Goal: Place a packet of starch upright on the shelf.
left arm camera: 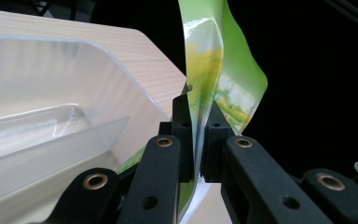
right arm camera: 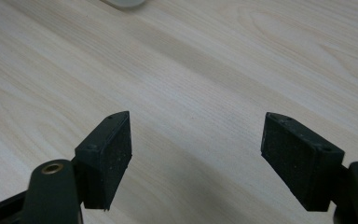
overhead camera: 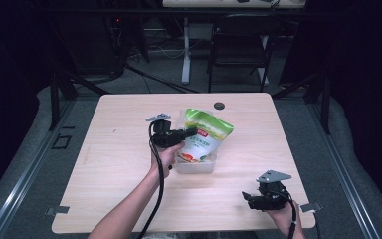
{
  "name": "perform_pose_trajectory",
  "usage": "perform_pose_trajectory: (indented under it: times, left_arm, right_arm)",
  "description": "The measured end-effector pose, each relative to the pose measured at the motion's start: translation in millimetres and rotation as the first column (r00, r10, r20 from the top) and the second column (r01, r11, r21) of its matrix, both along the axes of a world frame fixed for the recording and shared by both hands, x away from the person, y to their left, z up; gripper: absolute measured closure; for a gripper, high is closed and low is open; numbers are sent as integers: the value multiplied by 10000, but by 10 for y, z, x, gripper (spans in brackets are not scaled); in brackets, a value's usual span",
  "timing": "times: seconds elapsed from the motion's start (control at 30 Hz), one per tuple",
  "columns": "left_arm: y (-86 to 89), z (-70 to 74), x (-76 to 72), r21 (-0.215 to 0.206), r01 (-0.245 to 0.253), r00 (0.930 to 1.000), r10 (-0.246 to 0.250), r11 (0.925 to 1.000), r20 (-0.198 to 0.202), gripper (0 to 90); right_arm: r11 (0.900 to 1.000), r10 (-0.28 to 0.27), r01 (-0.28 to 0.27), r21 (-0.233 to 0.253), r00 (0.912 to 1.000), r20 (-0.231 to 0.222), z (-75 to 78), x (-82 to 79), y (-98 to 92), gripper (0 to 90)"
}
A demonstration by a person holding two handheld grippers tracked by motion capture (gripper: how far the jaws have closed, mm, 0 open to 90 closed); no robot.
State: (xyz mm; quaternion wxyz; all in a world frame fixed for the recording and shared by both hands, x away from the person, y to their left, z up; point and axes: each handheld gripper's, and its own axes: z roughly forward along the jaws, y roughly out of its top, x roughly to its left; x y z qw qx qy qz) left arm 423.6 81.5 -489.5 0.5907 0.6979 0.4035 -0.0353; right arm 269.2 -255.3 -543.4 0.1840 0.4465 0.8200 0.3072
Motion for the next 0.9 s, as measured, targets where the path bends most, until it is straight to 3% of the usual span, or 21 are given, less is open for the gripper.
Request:
perform_pose_trajectory:
  times: [0.1,0.17,0.23,0.27,0.3,0.33,0.4,0.43,0.5,0.6,0.63,0.7,0.8,0.83,0.87,0.9]
  left_arm:
    - [-13,12,-7,470,-2,9998,-6,9989,174,858]
    - [-34,46,-3,1018,48,9993,-86,9948,364,839]
    - [-60,80,7,1688,171,9983,-263,9855,520,808]
    - [-77,103,31,1978,610,9953,-746,9783,621,758]
    - [-77,103,31,1978,610,9953,-746,9783,621,736]
    - [-91,125,65,2315,742,9936,-918,9700,664,714]
    - [-97,133,84,2353,841,9928,-1016,9683,633,674]
    - [-110,149,109,2582,827,9922,-1038,9626,692,674]
    - [-140,174,150,2870,818,9914,-1076,9544,751,573]
    - [-184,205,214,3081,791,9911,-1080,9481,778,490]
    - [-184,205,214,3081,791,9911,-1080,9481,778,479]
    - [-246,233,257,3339,889,9892,-1224,9384,806,471]
    - [-327,243,256,3557,979,9852,-1410,9295,972,505]
    - [-361,246,243,3785,1012,9831,-1509,9201,1039,666]
    - [-387,249,219,3929,947,9806,-1538,9147,1217,723]
    - [-387,249,219,3929,947,9806,-1538,9147,1217,794]
  right_arm:
    - [10000,38,-38,-38,10000,0,5,-3,-4,242]
    - [10000,6,-6,27,10000,2,5,-5,-5,242]
    - [10000,2,-2,-9,10000,-15,7,-5,-8,242]
    - [10000,13,-13,3,10000,-15,2,-2,-8,242]
    - [10000,12,-12,3,10000,-26,-1,0,-6,241]
    - [10000,38,-38,-47,10000,-35,-2,3,-6,242]
    - [10000,34,-34,-44,10000,-45,-4,4,-2,242]
    - [10000,36,-36,-42,10000,-53,-3,3,1,242]
    - [10000,50,-51,-21,10000,-52,-3,3,-2,242]
    - [10000,37,-37,4,9999,-100,-2,3,-5,241]
    - [10000,37,-37,4,9999,-100,-2,3,-5,241]
    - [10000,47,-47,22,9999,-105,-3,3,-1,242]
    - [10000,22,-21,47,10000,-80,-7,4,2,242]
    - [10000,18,-18,47,10000,-91,-7,3,1,242]
    - [10000,19,-19,20,9999,-99,-7,2,-2,242]
    - [10000,19,-19,20,9999,-99,-7,2,-2,242]
